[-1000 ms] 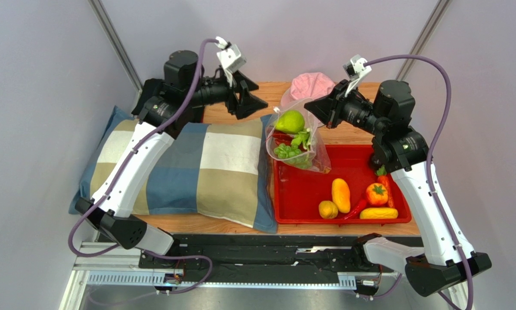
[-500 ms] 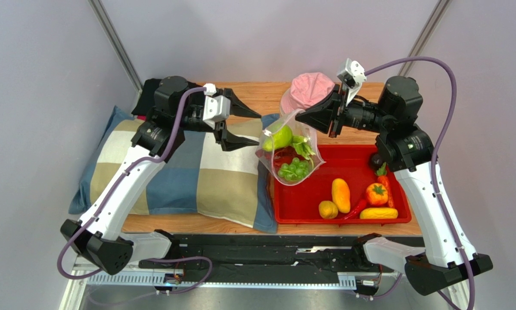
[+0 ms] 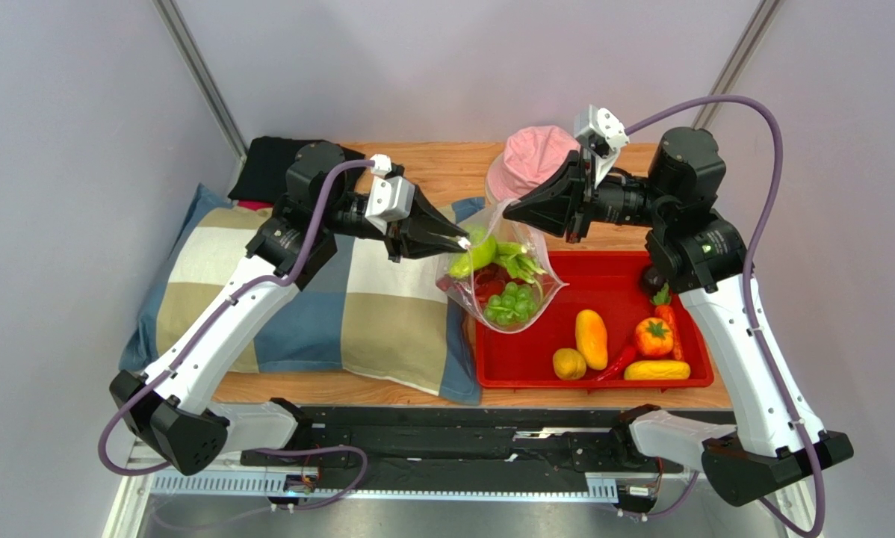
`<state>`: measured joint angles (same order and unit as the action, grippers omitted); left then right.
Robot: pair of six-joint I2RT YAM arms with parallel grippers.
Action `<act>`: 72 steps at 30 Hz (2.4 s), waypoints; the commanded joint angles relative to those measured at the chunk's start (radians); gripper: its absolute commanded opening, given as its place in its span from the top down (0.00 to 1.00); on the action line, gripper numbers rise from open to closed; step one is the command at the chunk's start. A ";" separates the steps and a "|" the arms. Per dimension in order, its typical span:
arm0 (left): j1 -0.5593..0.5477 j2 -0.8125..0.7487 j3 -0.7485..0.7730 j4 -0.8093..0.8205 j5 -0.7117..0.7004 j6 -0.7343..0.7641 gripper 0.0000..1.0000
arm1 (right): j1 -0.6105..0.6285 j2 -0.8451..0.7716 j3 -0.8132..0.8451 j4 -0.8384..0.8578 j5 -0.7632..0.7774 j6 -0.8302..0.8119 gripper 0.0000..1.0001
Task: Place the food in the zip-top bag and seal the zipper
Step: Zip the zipper food storage bag.
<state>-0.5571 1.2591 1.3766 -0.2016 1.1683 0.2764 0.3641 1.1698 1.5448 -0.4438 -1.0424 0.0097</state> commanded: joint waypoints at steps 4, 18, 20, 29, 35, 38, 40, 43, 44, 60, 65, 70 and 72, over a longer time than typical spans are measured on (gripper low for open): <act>-0.020 -0.021 0.010 0.103 0.011 -0.089 1.00 | 0.007 -0.032 0.000 0.077 0.053 -0.083 1.00; -0.020 0.022 0.110 -0.056 -0.157 -0.220 1.00 | 0.006 -0.079 -0.150 -0.081 0.289 -0.304 0.51; -0.020 0.031 0.107 -0.082 -0.167 -0.220 1.00 | 0.004 -0.087 -0.143 -0.108 0.343 -0.310 0.40; -0.043 0.097 0.148 -0.104 -0.271 -0.235 1.00 | 0.010 -0.128 0.049 -0.226 0.389 -0.353 0.26; -0.105 0.187 0.240 -0.098 -0.314 -0.272 1.00 | 0.039 -0.110 0.097 -0.274 0.318 -0.168 0.23; -0.124 0.215 0.265 -0.088 -0.326 -0.293 1.00 | 0.093 -0.114 0.045 -0.303 0.390 -0.158 0.23; -0.139 0.236 0.285 -0.100 -0.338 -0.298 1.00 | 0.143 -0.119 0.003 -0.306 0.474 -0.162 0.20; -0.148 0.247 0.303 -0.107 -0.360 -0.295 1.00 | 0.190 -0.121 -0.044 -0.297 0.623 -0.148 0.20; -0.150 0.247 0.305 -0.107 -0.374 -0.293 1.00 | 0.191 -0.119 -0.057 -0.291 0.649 -0.142 0.20; -0.153 0.211 0.276 -0.116 -0.401 -0.295 1.00 | 0.223 -0.163 -0.155 -0.333 0.671 -0.321 1.00; -0.118 0.192 0.239 -0.111 -0.250 -0.284 0.79 | 0.223 -0.222 -0.187 -0.291 0.618 -0.396 1.00; -0.128 0.165 0.164 -0.124 -0.130 -0.053 0.07 | 0.225 -0.275 -0.196 -0.254 0.527 -0.404 1.00; -0.133 0.172 0.133 -0.081 -0.079 -0.048 0.01 | 0.223 -0.288 -0.193 -0.251 0.477 -0.419 1.00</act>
<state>-0.6781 1.4628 1.5555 -0.3428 0.9390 0.1089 0.5819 0.9257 1.3426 -0.7971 -0.4484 -0.3569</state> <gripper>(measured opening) 0.927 0.092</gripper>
